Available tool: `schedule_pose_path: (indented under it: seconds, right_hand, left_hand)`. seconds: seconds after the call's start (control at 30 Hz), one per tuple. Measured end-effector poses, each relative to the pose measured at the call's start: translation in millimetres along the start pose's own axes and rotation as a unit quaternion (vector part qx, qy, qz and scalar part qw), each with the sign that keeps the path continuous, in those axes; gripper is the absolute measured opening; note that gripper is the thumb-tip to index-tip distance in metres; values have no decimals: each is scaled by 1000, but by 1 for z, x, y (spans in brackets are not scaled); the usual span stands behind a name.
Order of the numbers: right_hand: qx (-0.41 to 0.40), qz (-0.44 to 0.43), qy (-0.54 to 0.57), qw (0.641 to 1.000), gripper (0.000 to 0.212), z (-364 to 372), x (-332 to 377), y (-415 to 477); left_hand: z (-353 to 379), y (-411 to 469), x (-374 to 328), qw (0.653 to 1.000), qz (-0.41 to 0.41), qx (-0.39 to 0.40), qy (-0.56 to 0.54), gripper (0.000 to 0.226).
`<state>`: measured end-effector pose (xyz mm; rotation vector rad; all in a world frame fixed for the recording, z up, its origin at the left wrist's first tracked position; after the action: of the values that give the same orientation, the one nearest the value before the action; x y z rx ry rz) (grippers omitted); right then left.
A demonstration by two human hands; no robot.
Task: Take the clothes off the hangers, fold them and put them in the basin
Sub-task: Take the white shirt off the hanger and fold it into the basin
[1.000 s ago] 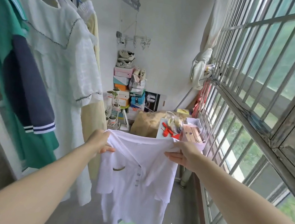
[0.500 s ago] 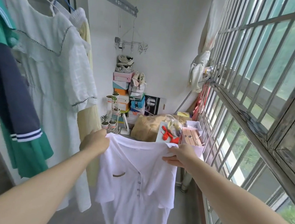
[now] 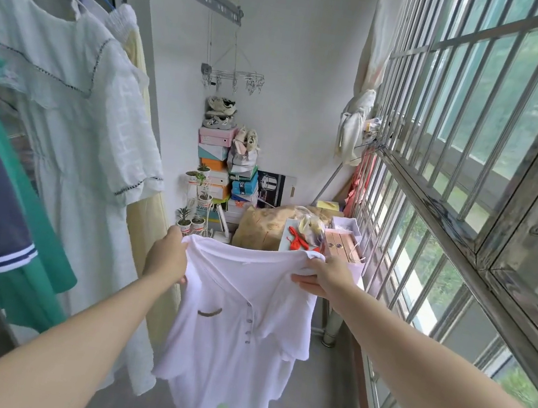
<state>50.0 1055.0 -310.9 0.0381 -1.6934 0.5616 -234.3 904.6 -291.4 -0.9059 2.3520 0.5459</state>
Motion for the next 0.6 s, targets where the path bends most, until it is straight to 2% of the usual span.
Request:
schedule_pose_path:
  seconds: [0.1,0.27,0.37,0.43,0.47,0.57,0.6]
  right_hand:
    - [1,8,18,1000,28,1,-2,1]
    - [16,30,101,994,14,5,-2,-2]
    - [22,37,144,989,11,5,-2,-3]
    - [27,33,149,988,20,5,-1,-3]
    - [27,32,145,989,22,5,-1,-3]
    - [20,28,111,993,13,0,-2,-3]
    - [12,26,86,996,20,-3,-2,-2]
  left_hand:
    - [16,0,14,974,-102,32,-199,10]
    - [39,-6,4,916,-136,84,-368,33]
    - [41,-9,-2,900,-140,91,-403,24]
    - [44,-11,-8,894,-127,106,-417,12]
    - [45,-12,-10,895,-119,113,-414,15]
    - [50,-10,-11,925,-76,135,-346,28]
    - [50,-9,-10,937,-57,140,-314,29]
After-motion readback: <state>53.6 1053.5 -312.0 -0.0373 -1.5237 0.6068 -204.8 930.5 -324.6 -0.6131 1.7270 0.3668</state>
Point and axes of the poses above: each hand's wrist, its own y-axis towards the middle knuckle, its own z-axis out of the palm, x = y × z, the point moved 10 cm from there along y, towards the middle knuckle, and after that the axes turned 4 degrees about z, right-handed, at the moved point
